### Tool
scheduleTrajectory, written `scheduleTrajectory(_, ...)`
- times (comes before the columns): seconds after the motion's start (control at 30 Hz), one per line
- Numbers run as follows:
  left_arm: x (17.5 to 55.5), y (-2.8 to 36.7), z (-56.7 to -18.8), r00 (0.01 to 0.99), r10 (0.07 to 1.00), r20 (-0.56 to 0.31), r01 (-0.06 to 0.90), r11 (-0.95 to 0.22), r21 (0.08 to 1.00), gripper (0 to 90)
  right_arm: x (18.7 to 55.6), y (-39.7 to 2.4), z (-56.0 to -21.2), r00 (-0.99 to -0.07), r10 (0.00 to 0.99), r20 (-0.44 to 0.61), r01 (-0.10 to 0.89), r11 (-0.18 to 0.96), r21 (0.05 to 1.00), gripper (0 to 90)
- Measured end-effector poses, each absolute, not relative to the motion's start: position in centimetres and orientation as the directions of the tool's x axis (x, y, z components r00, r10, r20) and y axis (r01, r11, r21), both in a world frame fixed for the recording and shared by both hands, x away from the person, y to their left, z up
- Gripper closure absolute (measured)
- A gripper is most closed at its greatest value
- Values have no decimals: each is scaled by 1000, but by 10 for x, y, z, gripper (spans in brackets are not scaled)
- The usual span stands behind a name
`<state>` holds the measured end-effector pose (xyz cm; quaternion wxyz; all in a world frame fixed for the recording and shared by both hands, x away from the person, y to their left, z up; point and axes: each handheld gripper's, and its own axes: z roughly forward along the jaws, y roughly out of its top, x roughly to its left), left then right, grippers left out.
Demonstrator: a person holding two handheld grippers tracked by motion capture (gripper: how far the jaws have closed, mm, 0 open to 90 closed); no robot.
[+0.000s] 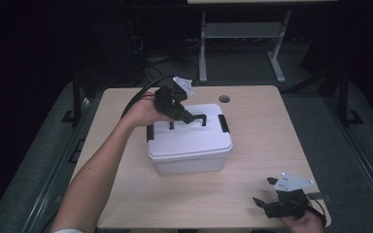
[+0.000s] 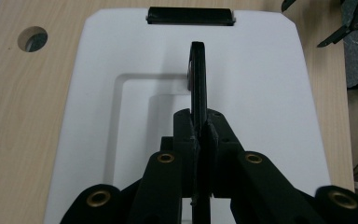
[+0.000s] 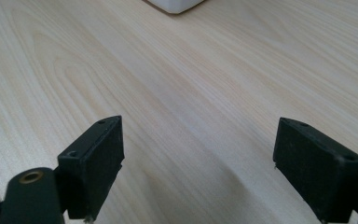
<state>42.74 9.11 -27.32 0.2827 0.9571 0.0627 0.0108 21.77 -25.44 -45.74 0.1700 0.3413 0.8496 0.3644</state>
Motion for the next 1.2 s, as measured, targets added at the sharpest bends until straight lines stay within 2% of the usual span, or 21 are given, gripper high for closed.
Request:
scheduleTrajectory(0.5, 430, 93, -277, 996, 91, 2, 76, -847, 526, 840, 217, -255, -458, -710, 702, -45, 455, 507, 732, 158)
scheduleTrajectory(1.0, 433, 95, -282, 996, 88, -7, 80, -862, 501, 829, 216, -256, -458, -712, 702, -36, 455, 499, 737, 158)
scheduleTrajectory(1.2, 431, 98, -277, 994, 109, -32, 110, -848, 518, 765, 217, -255, -458, -713, 700, -43, 454, 506, 733, 158)
